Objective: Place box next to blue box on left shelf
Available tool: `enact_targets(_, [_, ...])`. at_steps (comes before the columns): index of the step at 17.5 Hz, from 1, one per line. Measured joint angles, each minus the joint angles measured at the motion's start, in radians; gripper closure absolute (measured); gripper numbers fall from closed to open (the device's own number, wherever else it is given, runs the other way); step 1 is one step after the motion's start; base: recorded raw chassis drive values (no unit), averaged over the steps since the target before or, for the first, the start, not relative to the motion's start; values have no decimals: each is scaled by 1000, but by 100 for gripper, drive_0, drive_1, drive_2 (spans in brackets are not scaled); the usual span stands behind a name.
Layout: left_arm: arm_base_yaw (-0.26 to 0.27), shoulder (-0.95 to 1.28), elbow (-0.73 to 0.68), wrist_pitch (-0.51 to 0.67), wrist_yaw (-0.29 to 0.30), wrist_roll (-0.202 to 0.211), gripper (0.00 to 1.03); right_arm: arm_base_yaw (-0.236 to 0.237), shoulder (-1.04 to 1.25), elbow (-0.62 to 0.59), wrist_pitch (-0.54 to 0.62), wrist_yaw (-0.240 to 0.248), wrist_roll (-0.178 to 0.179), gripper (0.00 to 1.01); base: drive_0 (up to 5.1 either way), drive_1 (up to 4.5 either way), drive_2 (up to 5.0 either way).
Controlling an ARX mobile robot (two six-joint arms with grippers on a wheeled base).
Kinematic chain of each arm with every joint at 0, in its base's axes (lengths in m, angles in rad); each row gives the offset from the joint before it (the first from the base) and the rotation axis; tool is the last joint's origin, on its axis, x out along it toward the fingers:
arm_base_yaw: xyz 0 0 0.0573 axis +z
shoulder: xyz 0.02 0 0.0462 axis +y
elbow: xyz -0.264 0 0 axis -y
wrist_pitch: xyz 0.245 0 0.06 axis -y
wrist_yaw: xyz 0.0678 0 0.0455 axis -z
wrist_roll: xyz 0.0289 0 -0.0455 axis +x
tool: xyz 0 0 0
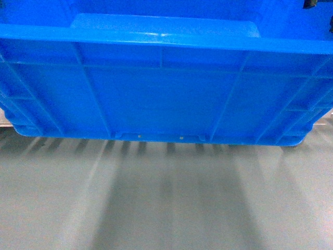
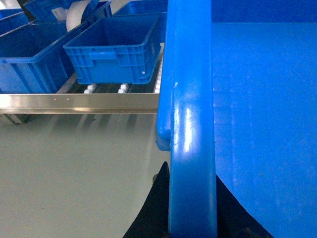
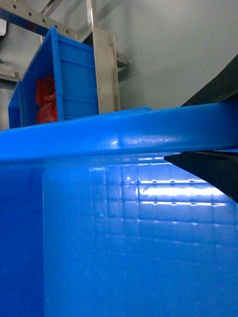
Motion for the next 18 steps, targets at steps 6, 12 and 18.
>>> enact_targets(6, [0, 0, 0, 0, 1, 0, 94, 0, 0, 0, 0, 0, -1, 92, 0, 0, 0])
enact_targets(12, [0, 3, -3, -6, 0, -1, 94, 0, 0, -1, -8, 0, -1, 92, 0, 0, 0])
enact_targets(18, [0, 3, -3, 1, 0, -1, 94, 0, 0, -1, 0, 0, -1, 92, 0, 0, 0])
